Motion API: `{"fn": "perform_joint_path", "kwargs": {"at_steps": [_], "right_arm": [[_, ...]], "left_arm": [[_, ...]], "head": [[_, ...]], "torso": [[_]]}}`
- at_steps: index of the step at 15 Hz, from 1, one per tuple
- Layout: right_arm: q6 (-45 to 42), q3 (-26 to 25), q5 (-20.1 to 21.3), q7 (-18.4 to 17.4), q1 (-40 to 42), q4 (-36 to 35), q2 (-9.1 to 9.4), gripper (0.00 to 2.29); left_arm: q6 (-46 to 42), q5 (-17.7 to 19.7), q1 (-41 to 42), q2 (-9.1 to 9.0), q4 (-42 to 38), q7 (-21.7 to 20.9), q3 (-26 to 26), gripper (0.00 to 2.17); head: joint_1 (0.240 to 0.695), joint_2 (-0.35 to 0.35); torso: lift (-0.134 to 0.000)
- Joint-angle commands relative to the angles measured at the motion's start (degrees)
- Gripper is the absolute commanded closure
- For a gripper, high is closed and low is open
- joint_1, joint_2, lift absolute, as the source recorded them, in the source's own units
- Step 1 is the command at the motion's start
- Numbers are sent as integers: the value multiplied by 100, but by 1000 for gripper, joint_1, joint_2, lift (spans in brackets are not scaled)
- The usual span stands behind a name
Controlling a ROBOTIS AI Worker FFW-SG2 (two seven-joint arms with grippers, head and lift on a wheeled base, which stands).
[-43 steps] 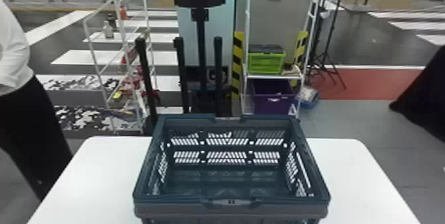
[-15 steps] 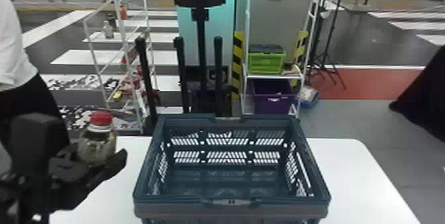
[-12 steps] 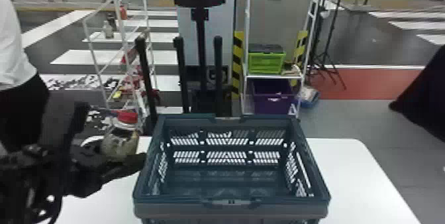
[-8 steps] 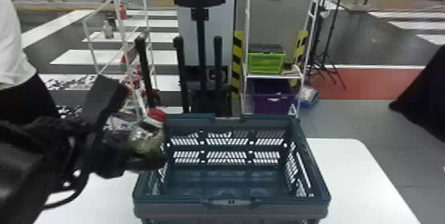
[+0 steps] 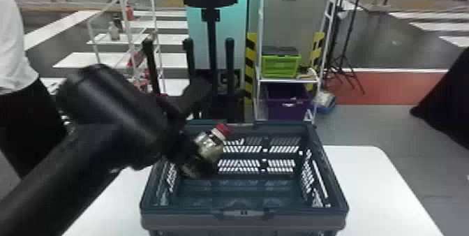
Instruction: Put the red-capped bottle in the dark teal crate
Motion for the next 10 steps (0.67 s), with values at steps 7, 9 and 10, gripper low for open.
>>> {"fn": "perform_joint_path", "kwargs": {"at_steps": [7, 9, 10], "right_arm": [[8, -1, 58, 1, 0, 20, 69, 151], [-10, -1, 58, 1, 0, 29, 86, 151], [-10, -1, 58, 1, 0, 29, 95, 151]], "left_arm": [[-3492, -967, -882, -1610, 4207, -820, -1365, 2145], [-3949, -1213, -935, -1830, 4752, -855, -1708, 2142], [-4125, -1240, -935, -1883, 4937, -855, -1752, 2142]], "head": [[499, 0], [499, 0], [499, 0]], "torso": [[0], [0], [0]]}}
